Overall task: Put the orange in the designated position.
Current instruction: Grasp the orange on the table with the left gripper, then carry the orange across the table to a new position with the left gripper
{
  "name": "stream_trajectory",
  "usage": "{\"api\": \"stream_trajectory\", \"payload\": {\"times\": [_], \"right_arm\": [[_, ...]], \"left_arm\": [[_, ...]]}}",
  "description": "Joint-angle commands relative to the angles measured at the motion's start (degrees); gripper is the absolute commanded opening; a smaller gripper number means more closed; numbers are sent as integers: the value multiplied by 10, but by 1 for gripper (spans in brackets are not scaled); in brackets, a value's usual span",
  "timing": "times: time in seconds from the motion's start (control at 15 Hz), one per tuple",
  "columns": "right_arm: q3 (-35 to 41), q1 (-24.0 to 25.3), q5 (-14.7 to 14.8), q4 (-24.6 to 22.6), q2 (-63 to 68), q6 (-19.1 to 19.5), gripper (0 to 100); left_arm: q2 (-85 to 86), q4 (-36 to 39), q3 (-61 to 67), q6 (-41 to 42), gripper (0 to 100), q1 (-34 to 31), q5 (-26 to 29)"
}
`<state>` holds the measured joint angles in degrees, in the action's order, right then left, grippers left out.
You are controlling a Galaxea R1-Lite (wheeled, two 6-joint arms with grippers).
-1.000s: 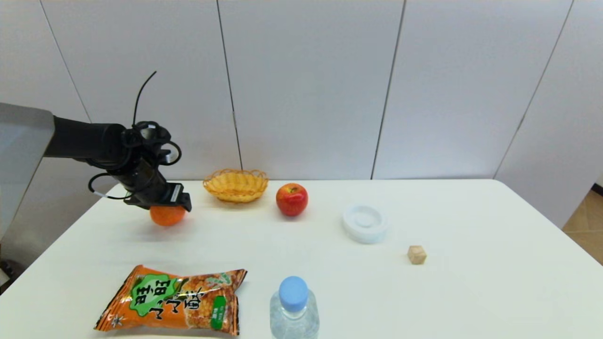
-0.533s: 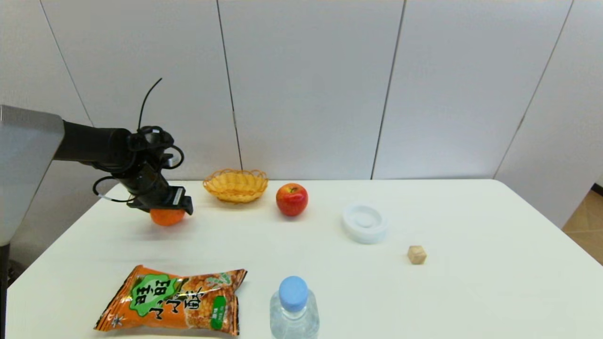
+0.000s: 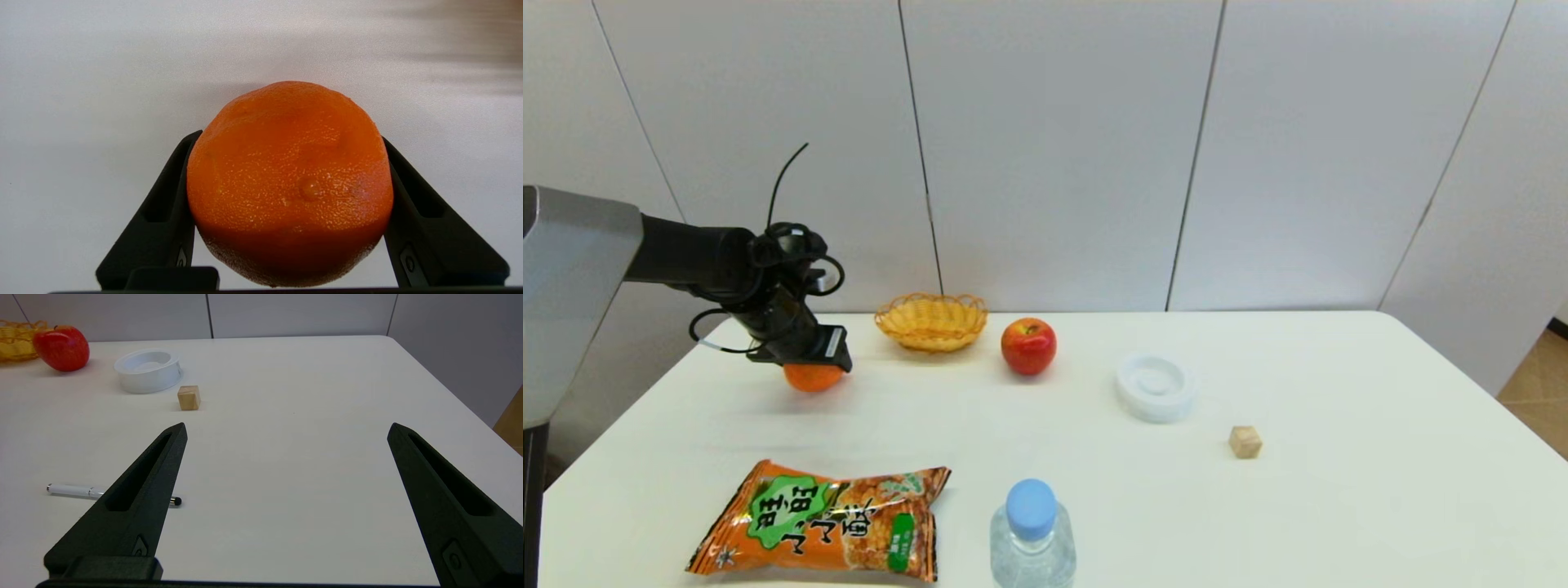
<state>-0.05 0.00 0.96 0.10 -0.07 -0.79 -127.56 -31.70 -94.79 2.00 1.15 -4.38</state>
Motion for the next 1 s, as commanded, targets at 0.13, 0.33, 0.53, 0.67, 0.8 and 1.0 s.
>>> {"api": "stream_trajectory", "payload": {"times": [0.13, 0.33, 0.53, 0.67, 0.8, 1.0], "right_arm": [[0, 0, 0, 0, 1, 0, 100], [0, 0, 0, 0, 1, 0, 100], [0, 0, 0, 0, 1, 0, 100], [0, 0, 0, 0, 1, 0, 100], [0, 0, 0, 0, 1, 0, 100], [0, 0, 0, 0, 1, -1, 100]], "left_arm": [[38, -3, -7, 1, 0, 0, -1], [74, -4, -6, 5, 0, 1, 1], [105, -6, 0, 6, 0, 12, 2], [127, -7, 14, 6, 0, 23, 2], [160, -7, 60, 7, 0, 40, 6], [194, -7, 110, 7, 0, 70, 8]]}}
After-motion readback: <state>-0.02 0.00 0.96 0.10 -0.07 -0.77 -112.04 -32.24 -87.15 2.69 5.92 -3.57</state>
